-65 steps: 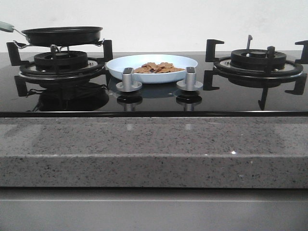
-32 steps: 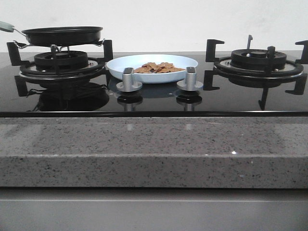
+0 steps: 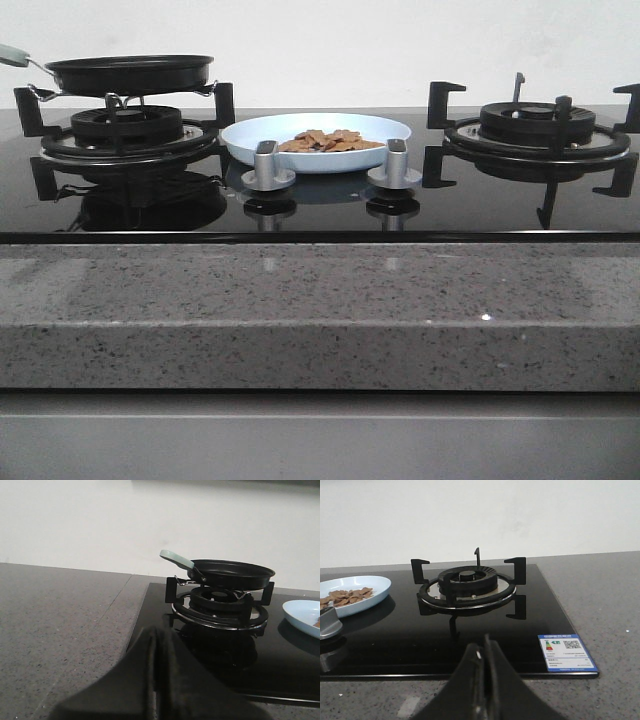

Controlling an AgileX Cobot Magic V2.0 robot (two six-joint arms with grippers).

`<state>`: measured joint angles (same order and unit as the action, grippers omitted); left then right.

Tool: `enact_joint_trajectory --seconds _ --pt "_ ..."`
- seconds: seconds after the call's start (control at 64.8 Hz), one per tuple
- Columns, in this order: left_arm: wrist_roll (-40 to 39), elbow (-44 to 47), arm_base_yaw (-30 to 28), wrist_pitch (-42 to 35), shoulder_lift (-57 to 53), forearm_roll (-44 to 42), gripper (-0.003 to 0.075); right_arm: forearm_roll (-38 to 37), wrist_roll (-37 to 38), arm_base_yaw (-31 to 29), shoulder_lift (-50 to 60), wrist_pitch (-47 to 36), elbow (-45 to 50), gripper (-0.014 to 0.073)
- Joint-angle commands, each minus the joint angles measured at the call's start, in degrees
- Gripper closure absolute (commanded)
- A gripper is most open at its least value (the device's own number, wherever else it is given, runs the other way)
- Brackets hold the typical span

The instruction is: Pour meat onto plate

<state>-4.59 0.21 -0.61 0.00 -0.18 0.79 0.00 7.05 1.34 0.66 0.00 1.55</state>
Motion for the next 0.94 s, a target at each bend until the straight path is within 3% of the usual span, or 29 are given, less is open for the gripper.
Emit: enact_joint_trajectory --seconds 0.0,0.926 --pt "-0.05 0.36 0.45 -4.54 -0.96 0.04 0.0741 -2.07 1.12 -0.16 0.88 -5.86 -0.32 0.0664" --pt "-0.05 0.36 0.45 -4.54 -0.96 0.04 0.0741 -2.37 1.12 -0.16 0.88 -6.63 -0.32 0.0664"
